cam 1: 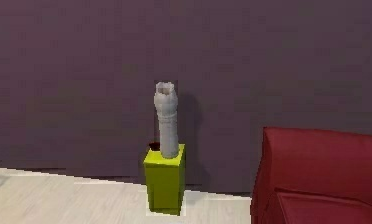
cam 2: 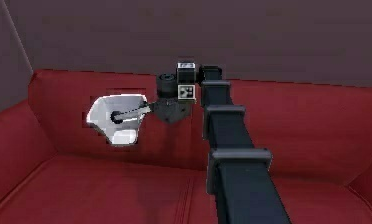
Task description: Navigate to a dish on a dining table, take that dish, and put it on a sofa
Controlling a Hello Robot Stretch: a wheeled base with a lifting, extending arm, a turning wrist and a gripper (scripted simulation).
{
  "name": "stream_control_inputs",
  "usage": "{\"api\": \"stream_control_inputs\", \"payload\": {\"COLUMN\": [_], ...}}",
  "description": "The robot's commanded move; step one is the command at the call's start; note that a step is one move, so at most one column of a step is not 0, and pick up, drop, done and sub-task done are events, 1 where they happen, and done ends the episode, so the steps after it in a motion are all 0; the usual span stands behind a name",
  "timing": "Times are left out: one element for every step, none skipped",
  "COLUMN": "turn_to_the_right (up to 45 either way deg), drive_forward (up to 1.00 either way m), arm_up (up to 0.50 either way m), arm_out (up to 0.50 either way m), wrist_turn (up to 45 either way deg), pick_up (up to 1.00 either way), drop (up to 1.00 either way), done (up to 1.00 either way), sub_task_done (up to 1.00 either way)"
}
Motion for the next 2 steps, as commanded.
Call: {"api": "stream_control_inputs", "payload": {"turn_to_the_right": [0.0,0.0], "drive_forward": [0.00,0.00], "arm_up": [0.00,-0.26], "arm_out": [0.00,0.00], "wrist_turn": [42.0,0.0], "pick_up": [0.00,0.00], "drop": [0.00,0.00], "done": [0.00,0.00], "sub_task_done": [0.00,0.00]}}
